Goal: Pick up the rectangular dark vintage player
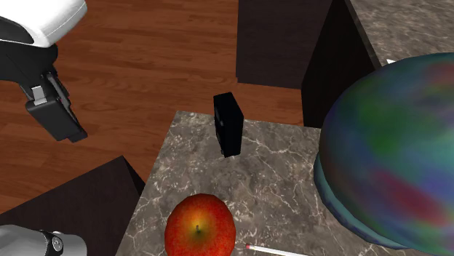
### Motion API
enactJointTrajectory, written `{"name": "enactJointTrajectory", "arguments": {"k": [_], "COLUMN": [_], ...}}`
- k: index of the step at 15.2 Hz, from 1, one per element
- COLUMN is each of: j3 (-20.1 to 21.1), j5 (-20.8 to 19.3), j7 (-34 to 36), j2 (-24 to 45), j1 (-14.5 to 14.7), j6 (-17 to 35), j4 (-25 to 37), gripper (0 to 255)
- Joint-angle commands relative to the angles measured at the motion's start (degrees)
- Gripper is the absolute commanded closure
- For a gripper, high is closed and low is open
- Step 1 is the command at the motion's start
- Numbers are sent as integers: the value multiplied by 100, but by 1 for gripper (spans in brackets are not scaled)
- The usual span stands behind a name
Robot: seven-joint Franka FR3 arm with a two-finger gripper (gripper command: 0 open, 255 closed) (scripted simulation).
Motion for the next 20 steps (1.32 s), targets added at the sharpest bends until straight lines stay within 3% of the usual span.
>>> {"name": "enactJointTrajectory", "arguments": {"k": [1,10,20], "j3": [0,-980,-1640], "j5": [0,-832,-853], "j7": [0,-2658,-5456], "j2": [0,1551,3612], "j1": [0,527,1044], "j6": [0,841,1524], "j4": [0,812,2439], "gripper": [0,0,0]}}
